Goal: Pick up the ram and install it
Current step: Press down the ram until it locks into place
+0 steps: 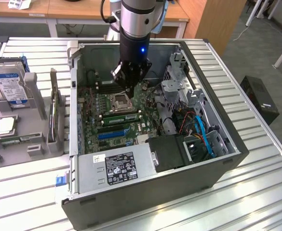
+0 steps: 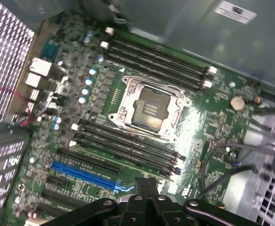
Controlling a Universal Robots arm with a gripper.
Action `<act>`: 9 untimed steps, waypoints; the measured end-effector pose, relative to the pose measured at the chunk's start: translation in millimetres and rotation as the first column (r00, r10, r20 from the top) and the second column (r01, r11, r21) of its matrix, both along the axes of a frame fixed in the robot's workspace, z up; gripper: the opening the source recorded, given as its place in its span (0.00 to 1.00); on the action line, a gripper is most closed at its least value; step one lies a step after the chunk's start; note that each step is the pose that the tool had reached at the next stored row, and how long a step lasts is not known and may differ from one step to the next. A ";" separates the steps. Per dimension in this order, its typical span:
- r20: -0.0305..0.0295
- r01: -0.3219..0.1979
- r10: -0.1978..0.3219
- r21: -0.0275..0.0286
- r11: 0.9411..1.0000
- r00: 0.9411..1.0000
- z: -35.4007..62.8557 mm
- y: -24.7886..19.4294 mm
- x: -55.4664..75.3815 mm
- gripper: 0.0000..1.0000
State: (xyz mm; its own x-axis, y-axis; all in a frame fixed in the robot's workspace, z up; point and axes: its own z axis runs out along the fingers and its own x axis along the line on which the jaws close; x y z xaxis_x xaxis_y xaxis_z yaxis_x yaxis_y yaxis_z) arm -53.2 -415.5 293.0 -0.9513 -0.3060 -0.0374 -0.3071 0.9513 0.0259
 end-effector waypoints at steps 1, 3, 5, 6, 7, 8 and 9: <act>0.000 0.017 -0.017 0.000 1.000 1.000 -0.1 0.0 0.0 0.11; 0.000 0.051 -0.051 0.000 0.999 0.999 -0.3 0.0 0.0 0.11; 0.000 0.084 -0.084 0.000 0.996 0.996 -0.3 0.0 0.0 0.11; 0.000 0.090 -0.090 0.000 0.996 0.996 -0.3 0.0 0.0 0.11; 0.000 0.090 -0.090 0.000 0.996 0.996 -0.3 0.0 0.0 0.11; 0.000 0.090 -0.090 0.000 0.996 0.996 -0.4 0.0 0.0 0.11; 0.000 0.090 -0.090 0.000 0.996 0.996 -0.3 0.0 0.0 0.11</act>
